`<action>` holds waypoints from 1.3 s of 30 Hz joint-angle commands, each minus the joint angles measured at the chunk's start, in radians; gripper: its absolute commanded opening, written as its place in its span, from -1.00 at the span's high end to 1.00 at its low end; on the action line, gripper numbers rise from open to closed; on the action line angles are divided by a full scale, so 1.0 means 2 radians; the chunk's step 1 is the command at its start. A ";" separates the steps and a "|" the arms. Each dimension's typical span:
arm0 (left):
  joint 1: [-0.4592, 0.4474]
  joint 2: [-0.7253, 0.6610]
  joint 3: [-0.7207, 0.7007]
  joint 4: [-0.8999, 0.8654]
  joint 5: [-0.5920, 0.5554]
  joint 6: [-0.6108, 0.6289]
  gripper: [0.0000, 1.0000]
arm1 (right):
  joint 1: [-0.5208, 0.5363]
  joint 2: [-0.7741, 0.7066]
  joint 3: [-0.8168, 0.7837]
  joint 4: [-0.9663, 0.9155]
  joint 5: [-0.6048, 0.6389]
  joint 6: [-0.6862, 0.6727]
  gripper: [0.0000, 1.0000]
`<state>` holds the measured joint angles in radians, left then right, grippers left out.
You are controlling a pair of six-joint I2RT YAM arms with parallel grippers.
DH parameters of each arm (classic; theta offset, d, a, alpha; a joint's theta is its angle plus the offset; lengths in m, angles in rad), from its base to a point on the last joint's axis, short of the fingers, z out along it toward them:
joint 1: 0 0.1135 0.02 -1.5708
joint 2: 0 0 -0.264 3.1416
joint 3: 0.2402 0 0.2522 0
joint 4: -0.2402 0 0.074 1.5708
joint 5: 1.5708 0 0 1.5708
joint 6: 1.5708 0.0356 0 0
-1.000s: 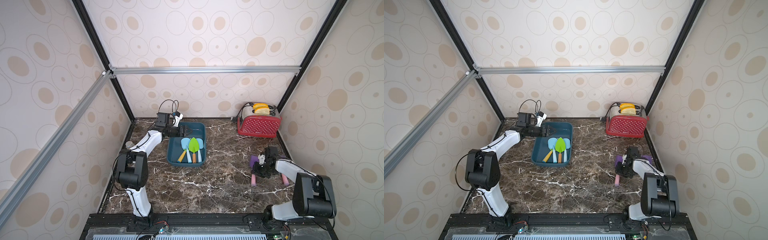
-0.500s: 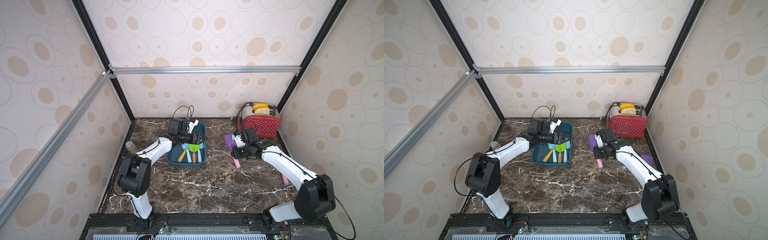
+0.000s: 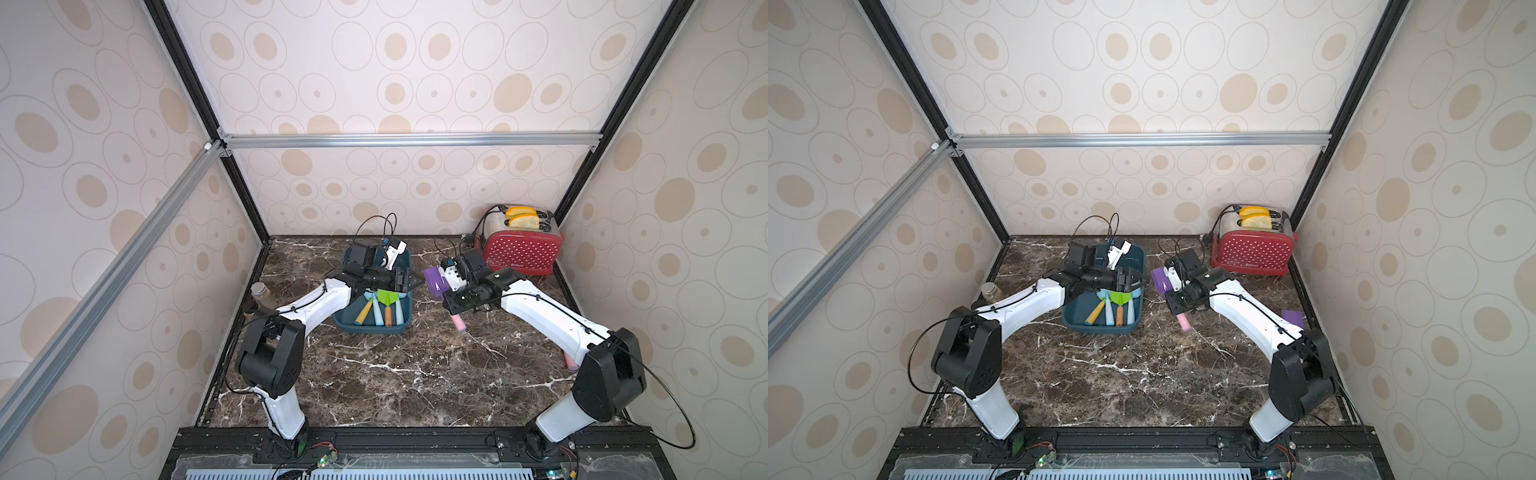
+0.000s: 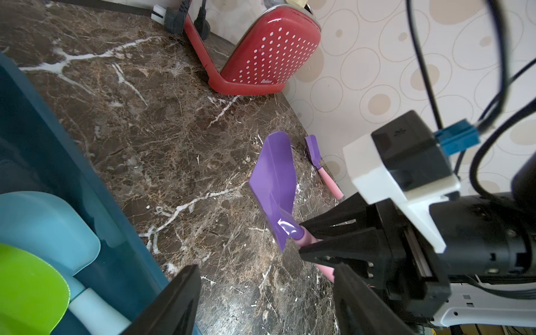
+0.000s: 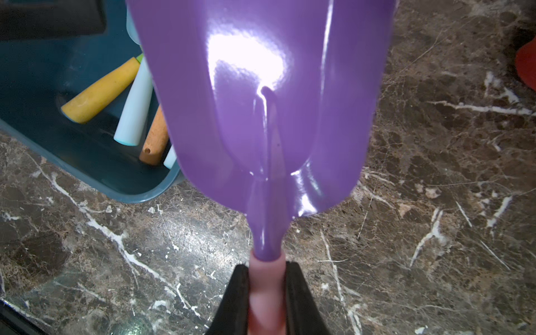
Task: Put the shovel into the storage box
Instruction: Pick up the shovel from the center of the board.
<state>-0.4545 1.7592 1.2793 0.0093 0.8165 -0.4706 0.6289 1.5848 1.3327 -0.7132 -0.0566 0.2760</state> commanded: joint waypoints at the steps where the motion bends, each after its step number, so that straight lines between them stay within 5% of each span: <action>1: -0.006 0.012 0.023 0.020 -0.005 -0.010 -0.49 | 0.016 0.006 0.023 -0.004 0.008 0.000 0.99; 8: -0.006 0.027 0.023 0.033 -0.004 -0.017 -0.39 | 0.044 0.022 0.051 -0.007 0.008 0.001 0.99; 20: -0.006 0.033 0.017 0.069 -0.001 -0.044 0.61 | 0.064 0.027 0.056 -0.008 0.015 0.003 0.97; 28: -0.007 0.035 0.016 0.072 0.000 -0.049 0.88 | 0.065 0.026 0.056 0.000 0.024 0.000 0.82; 34: -0.005 0.040 0.024 0.064 0.000 -0.044 0.90 | 0.076 0.001 0.050 0.007 0.061 -0.009 0.20; 39: 0.008 0.045 0.039 0.053 0.005 -0.040 0.91 | 0.088 -0.061 0.026 0.017 0.111 -0.021 -0.01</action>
<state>-0.4541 1.8370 1.3003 0.1257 0.8177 -0.5766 0.7937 1.5578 1.4082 -0.6979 0.0841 0.2516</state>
